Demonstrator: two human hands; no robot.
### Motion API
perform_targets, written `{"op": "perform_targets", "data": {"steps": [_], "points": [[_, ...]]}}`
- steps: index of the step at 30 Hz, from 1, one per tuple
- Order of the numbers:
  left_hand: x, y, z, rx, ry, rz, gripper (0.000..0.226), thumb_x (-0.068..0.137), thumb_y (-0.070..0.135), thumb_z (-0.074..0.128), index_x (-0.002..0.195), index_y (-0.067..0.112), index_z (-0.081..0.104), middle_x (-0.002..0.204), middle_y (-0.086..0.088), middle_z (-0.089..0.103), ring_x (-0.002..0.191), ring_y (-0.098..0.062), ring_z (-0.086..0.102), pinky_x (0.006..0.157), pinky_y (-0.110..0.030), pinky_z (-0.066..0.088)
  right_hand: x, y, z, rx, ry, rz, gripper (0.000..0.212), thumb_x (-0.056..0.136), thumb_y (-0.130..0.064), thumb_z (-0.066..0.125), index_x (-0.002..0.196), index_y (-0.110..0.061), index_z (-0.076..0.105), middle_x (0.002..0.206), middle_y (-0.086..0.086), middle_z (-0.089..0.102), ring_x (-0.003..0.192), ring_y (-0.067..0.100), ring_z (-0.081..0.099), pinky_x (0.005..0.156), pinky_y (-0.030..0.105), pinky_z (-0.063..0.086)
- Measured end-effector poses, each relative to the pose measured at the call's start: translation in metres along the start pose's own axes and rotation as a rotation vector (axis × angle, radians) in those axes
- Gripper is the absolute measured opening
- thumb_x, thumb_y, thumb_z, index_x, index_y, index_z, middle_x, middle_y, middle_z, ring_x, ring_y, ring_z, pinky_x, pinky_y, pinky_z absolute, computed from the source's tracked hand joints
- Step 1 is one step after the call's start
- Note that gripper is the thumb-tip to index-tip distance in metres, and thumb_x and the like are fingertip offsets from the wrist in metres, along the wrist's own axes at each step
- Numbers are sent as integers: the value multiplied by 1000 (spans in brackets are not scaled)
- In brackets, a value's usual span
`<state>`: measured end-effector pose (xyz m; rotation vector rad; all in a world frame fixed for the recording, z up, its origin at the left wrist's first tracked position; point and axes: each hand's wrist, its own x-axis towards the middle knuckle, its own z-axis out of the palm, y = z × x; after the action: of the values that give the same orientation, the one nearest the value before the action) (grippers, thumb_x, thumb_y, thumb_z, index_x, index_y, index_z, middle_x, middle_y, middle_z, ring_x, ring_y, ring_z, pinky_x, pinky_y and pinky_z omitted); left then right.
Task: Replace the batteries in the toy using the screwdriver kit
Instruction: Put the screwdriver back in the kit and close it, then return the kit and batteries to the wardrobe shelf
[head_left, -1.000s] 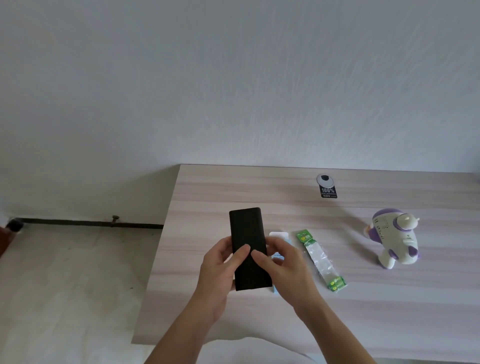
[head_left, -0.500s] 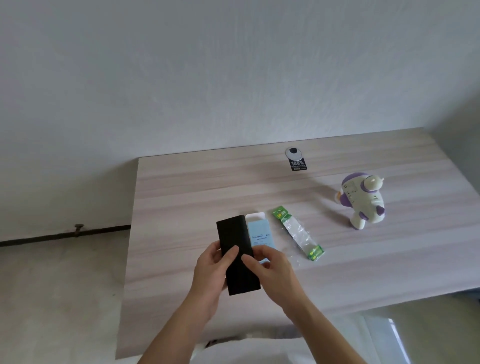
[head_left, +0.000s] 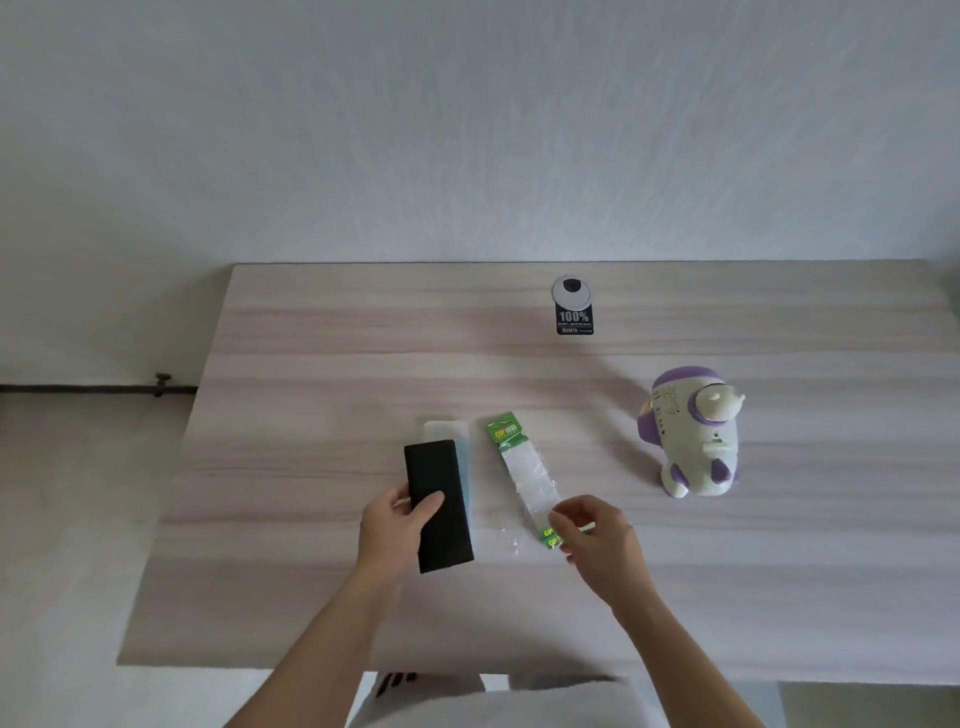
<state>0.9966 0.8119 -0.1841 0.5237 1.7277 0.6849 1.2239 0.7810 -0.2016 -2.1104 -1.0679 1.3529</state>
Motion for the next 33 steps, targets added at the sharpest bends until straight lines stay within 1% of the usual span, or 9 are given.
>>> {"op": "perform_targets", "data": {"steps": [5,8,13,18,22,25,27,31,33], "points": [[21,-15,19,87,151,36,29,84,20,79,109,17,63,105,-4,72,96,-23,70,91,-46,57,31,17,-6,-168,71,-57,16,87,-31,72,96,-20,65,86,-1,66,77,18,62,67,30,48],[23,-26,21,160,188,58,29,86,27,77,111,19,65,105,-2,73,96,-23,70,88,-46,59,34,23,2,-303,60,-69,34,85,-41,73,105,-17,61,99,1,59,88,22,60,75,35,51],[24,-27,27,363,225,220,25,90,31,72,110,17,68,96,1,66,91,-20,63,77,-33,53,33,15,14,-489,95,-30,51,83,-53,70,114,-19,48,110,3,52,102,27,53,75,38,47],[23,-35,30,489,233,270,43,88,34,73,124,15,62,106,-2,54,97,-18,54,83,-29,43,31,12,25,-522,139,-26,60,78,-55,74,115,-18,44,109,5,53,101,27,54,73,35,46],[25,-37,30,465,204,257,55,83,34,77,131,16,58,111,1,55,106,-19,55,94,-37,49,36,9,30,-483,170,21,65,73,-51,80,109,-20,37,100,3,50,97,25,49,72,34,42],[25,-39,30,453,205,235,55,81,36,78,129,17,59,113,0,61,106,-19,57,94,-39,51,41,9,34,-433,142,84,61,71,-46,81,105,-19,39,98,2,52,93,24,48,72,35,41],[27,-38,30,466,203,228,50,80,37,79,123,17,63,110,-1,64,104,-21,59,90,-37,52,44,8,39,-414,94,105,49,73,-42,77,106,-17,50,95,1,58,89,24,54,69,35,45],[33,-34,34,463,163,168,45,78,35,81,115,13,66,107,-5,66,103,-25,59,89,-39,53,47,13,44,-422,38,20,42,89,-34,63,128,-18,59,92,5,53,82,27,53,68,33,42],[33,-36,35,464,156,164,42,77,36,81,111,14,67,104,-5,66,103,-26,59,90,-42,53,47,17,44,-254,33,15,33,94,-33,60,118,-11,63,94,9,57,82,29,56,65,31,43]]}}
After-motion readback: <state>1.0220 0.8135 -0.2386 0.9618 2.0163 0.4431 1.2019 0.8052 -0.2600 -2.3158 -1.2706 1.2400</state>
